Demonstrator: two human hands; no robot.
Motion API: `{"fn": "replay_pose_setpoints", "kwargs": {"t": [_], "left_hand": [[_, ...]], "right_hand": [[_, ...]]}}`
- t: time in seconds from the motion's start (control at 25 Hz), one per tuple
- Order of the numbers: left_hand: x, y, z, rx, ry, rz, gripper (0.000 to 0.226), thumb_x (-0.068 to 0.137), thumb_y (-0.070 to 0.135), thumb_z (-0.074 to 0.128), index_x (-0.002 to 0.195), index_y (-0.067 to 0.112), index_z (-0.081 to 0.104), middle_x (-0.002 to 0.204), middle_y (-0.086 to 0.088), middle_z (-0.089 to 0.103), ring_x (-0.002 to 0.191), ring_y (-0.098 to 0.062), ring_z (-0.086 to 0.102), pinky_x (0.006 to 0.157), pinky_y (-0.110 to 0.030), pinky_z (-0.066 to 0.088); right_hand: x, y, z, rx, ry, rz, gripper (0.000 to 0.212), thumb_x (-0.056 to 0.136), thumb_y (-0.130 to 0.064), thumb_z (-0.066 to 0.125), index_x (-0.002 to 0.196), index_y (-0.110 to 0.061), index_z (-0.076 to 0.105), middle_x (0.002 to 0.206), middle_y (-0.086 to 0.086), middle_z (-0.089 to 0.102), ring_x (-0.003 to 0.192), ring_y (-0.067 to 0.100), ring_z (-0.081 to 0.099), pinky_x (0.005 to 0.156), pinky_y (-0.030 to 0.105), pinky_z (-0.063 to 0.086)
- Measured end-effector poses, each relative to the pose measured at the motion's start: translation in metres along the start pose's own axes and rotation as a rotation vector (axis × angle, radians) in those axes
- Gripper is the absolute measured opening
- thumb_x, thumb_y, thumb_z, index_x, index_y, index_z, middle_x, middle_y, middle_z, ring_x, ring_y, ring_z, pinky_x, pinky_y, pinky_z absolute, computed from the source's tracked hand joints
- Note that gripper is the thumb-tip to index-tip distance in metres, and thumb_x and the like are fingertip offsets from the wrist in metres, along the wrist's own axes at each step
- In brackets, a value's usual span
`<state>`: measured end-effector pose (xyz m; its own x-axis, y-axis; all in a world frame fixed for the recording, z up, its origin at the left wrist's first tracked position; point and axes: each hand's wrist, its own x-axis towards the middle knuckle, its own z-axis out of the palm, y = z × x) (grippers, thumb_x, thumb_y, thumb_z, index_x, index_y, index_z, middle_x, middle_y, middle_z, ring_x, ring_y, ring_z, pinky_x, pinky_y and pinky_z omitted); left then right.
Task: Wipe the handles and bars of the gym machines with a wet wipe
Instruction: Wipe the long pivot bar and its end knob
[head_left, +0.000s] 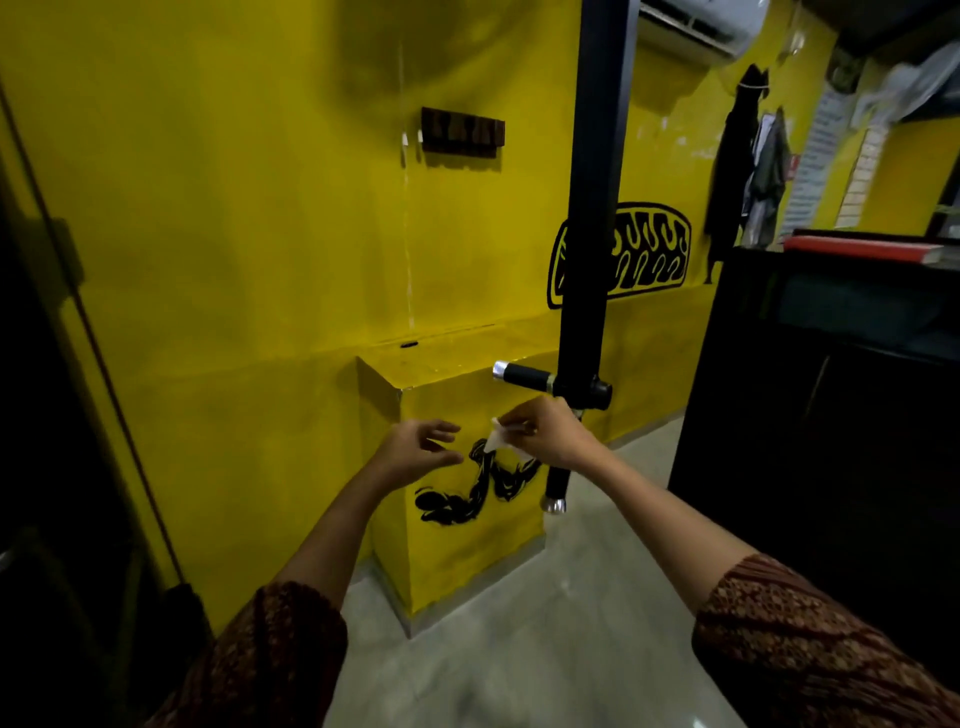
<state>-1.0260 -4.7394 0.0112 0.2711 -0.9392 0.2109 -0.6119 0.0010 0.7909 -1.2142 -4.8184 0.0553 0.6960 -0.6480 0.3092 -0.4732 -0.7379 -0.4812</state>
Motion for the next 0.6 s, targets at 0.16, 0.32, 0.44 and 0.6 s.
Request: {"fn": "replay_pose_setpoints", "kwargs": {"t": [0.16,0.32,0.44,0.6], "left_hand": [[0.077,-0.011,-0.009,0.069,-0.038,0.067,0.048,0.074,0.012,0.075,0.12,0.01,0.059,0.121,-0.015,0.061,0.1,-0.021,0.062,0.084,-0.034,0.052],[0.127,-0.026,-0.006,0.045,-0.029,0.087,0.047,0.073,0.013,0.076,0.118,0.011,0.061,0.118,-0.013,0.063,0.094,-0.016,0.061,0.081,-0.031,0.051],[0.154,-0.034,0.004,0.034,-0.016,0.123,0.047,0.072,0.014,0.077,0.117,0.012,0.062,0.116,-0.008,0.064,0.093,-0.015,0.062,0.08,-0.032,0.053],[0.188,-0.045,0.011,0.005,0.01,0.146,0.045,0.073,0.015,0.077,0.115,0.015,0.063,0.116,-0.005,0.065,0.094,-0.014,0.062,0.083,-0.034,0.052]], "right_hand": [[0.061,0.017,-0.002,-0.058,0.133,-0.018,0.02,0.091,-0.012,0.057,0.106,-0.006,0.069,0.1,0.018,0.069,0.079,0.026,0.064,0.069,0.039,0.051],[0.096,0.037,0.004,-0.152,0.308,-0.048,0.035,0.09,-0.003,0.051,0.125,-0.006,0.057,0.13,0.016,0.055,0.116,0.03,0.054,0.089,0.04,0.048],[0.118,0.043,0.012,-0.345,0.306,-0.076,0.045,0.081,0.007,0.053,0.126,0.002,0.053,0.134,0.024,0.048,0.119,0.039,0.049,0.088,0.047,0.051],[0.15,0.048,0.023,-0.524,0.177,-0.116,0.046,0.085,0.002,0.043,0.13,0.007,0.045,0.141,0.027,0.038,0.127,0.04,0.04,0.1,0.043,0.04]]}}
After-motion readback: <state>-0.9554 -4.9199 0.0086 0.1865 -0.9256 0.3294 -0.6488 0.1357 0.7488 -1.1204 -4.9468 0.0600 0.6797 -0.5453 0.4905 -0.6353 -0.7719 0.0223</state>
